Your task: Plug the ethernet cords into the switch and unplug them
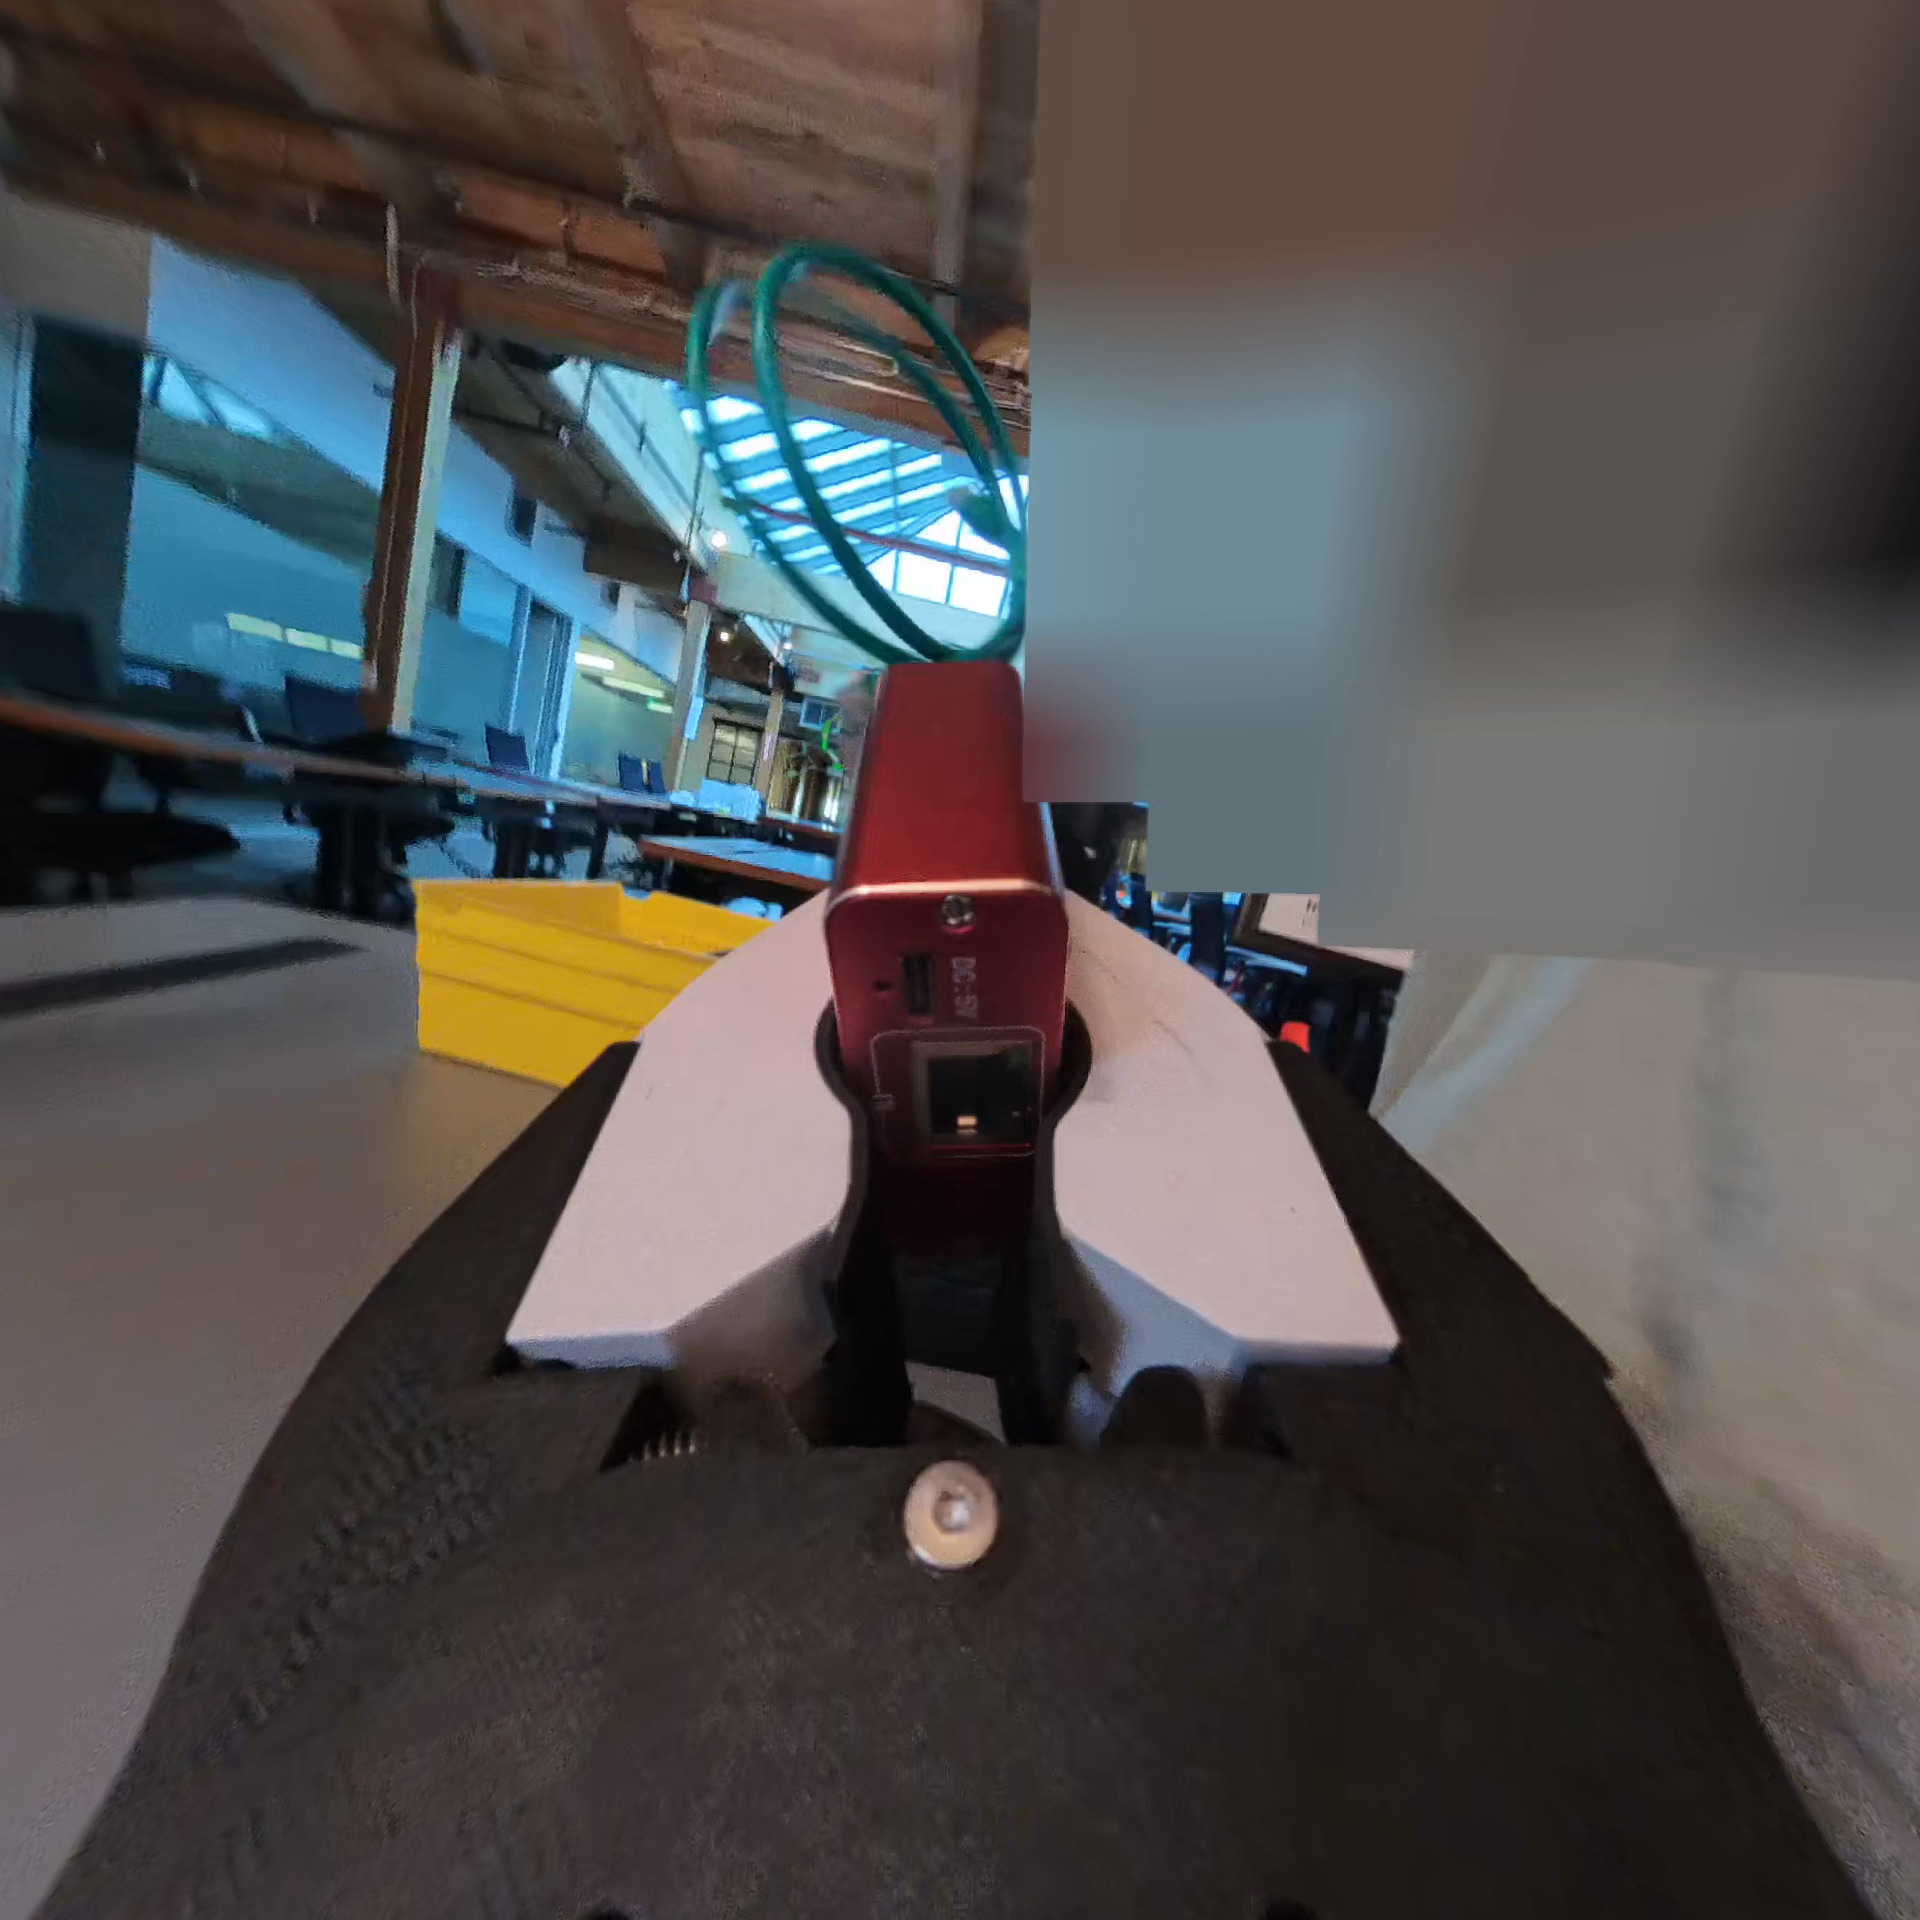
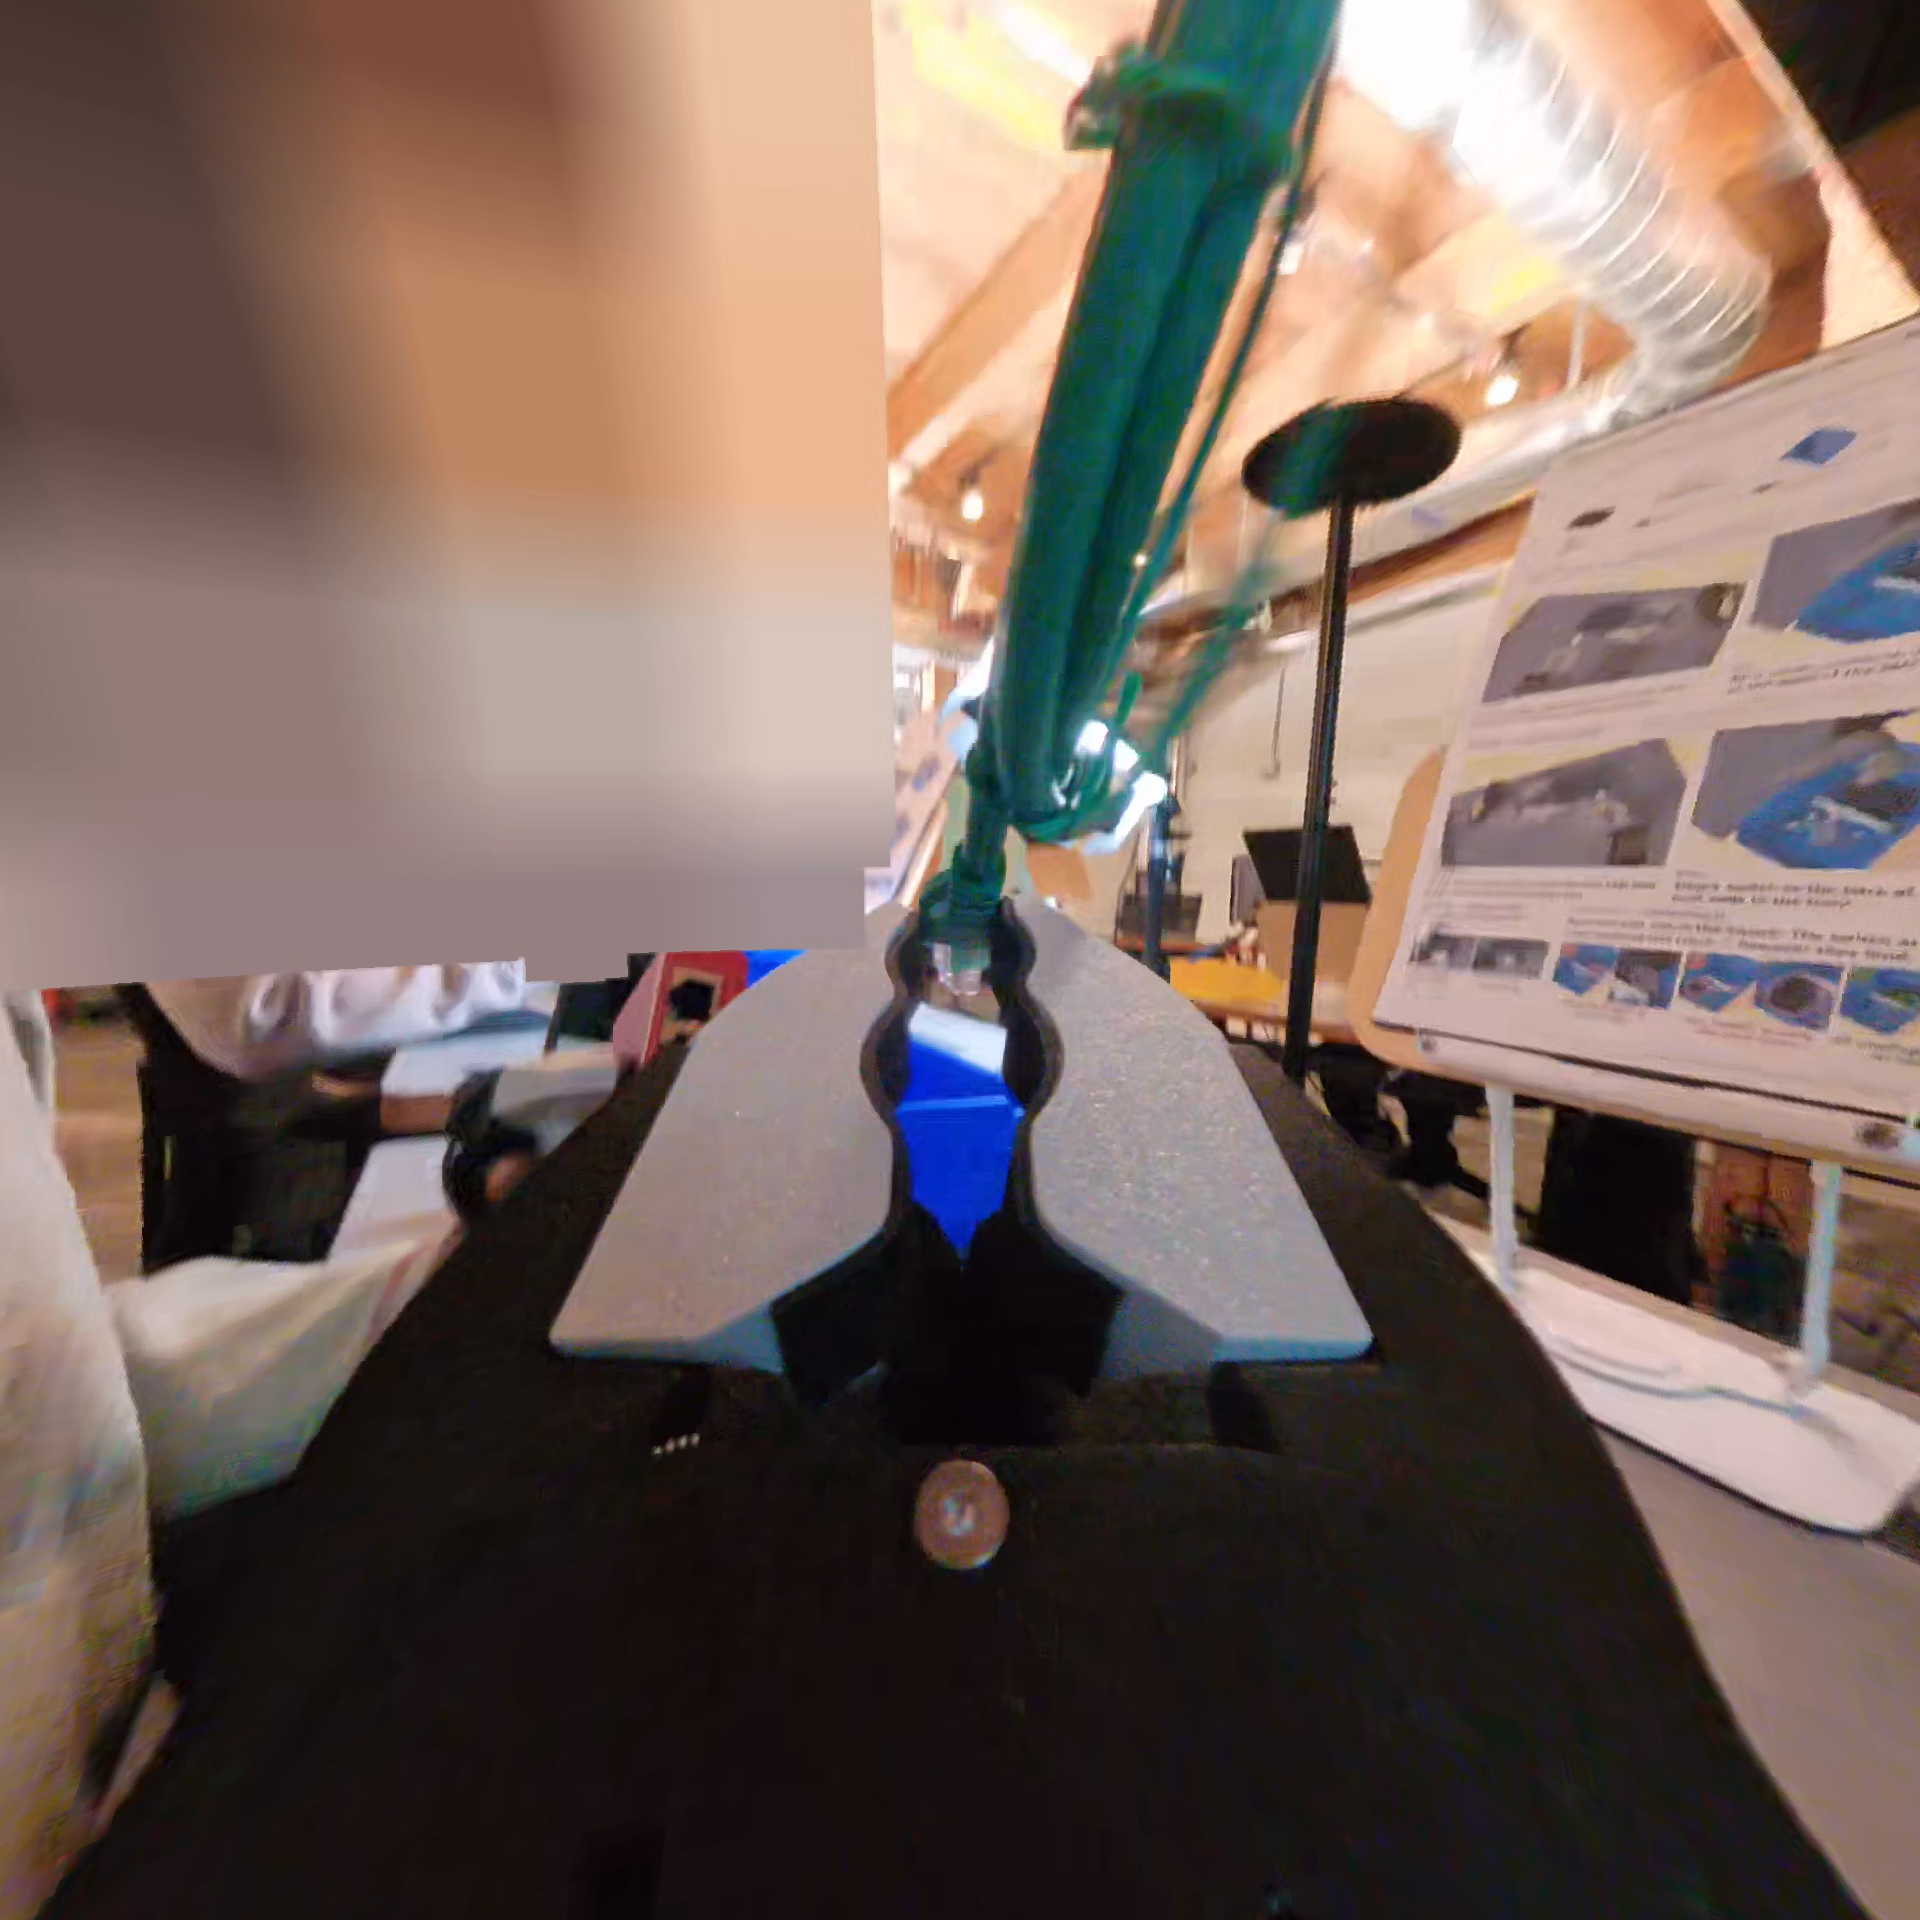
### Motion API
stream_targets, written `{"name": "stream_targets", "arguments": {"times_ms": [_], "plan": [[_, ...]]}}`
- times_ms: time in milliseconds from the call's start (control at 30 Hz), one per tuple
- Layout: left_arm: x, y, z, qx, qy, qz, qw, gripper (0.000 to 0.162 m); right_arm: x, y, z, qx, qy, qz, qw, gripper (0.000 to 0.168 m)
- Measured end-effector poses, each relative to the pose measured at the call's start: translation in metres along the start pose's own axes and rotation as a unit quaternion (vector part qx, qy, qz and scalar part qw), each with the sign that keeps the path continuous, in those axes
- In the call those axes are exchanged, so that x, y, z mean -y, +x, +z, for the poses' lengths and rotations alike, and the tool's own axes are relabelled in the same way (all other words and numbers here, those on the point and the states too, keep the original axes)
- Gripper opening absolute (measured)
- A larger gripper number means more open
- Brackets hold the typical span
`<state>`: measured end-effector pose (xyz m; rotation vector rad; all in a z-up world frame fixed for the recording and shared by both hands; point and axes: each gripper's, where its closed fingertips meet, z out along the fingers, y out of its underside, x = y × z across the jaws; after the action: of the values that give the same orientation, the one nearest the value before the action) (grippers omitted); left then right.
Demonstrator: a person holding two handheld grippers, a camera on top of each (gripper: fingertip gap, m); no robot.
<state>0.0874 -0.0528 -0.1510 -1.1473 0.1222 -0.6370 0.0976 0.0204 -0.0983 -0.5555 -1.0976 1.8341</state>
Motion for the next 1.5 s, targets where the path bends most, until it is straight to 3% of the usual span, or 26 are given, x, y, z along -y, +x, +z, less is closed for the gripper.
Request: {"name": "stream_targets", "arguments": {"times_ms": [100, 200, 333, 600, 700, 867, 1000, 1067, 1200, 1333, 1500], "plan": [[0.012, -0.025, -0.012, 0.056, 0.016, -0.014, 0.998, 0.029, -0.01, 0.003, -0.008, 0.007, -0.08, 0.006, 0.997, 0.013], [0.015, -0.029, -0.021, 0.069, 0.031, -0.033, 0.997, 0.029, -0.013, 0.026, -0.037, -0.038, -0.151, -0.012, 0.988, 0.014], [0.015, -0.033, -0.022, 0.078, 0.029, -0.031, 0.996, 0.029, 0.002, 0.051, -0.093, -0.118, -0.249, -0.07, 0.959, 0.014], [0.002, -0.038, -0.018, 0.086, -0.008, -0.037, 0.996, 0.029, 0.035, 0.09, -0.214, -0.252, -0.353, 0.015, 0.901, 0.015], [-0.002, -0.04, -0.018, 0.089, -0.018, -0.039, 0.995, 0.029, 0.029, 0.101, -0.23, -0.275, -0.308, 0.087, 0.907, 0.014], [-0.007, -0.043, -0.017, 0.094, -0.028, -0.041, 0.994, 0.029, 0.027, 0.112, -0.233, -0.256, -0.135, 0.228, 0.93, 0.015], [-0.008, -0.043, -0.017, 0.093, -0.032, -0.041, 0.994, 0.029, 0.036, 0.129, -0.244, -0.278, 0.024, 0.285, 0.917, 0.015], [-0.008, -0.043, -0.017, 0.092, -0.034, -0.039, 0.994, 0.029, 0.031, 0.127, -0.241, -0.264, 0.041, 0.3, 0.916, 0.014], [-0.009, -0.043, -0.017, 0.092, -0.035, -0.04, 0.994, 0.029, -0.008, 0.12, -0.238, -0.283, -0.113, 0.305, 0.902, 0.017], [-0.008, -0.041, -0.017, 0.09, -0.034, -0.037, 0.995, 0.029, -0.053, 0.111, -0.266, -0.352, -0.343, 0.277, 0.825, 0.038], [-0.007, -0.04, -0.017, 0.09, -0.032, -0.035, 0.995, 0.029, -0.047, 0.108, -0.282, -0.401, -0.442, 0.216, 0.773, 0.044]]}}
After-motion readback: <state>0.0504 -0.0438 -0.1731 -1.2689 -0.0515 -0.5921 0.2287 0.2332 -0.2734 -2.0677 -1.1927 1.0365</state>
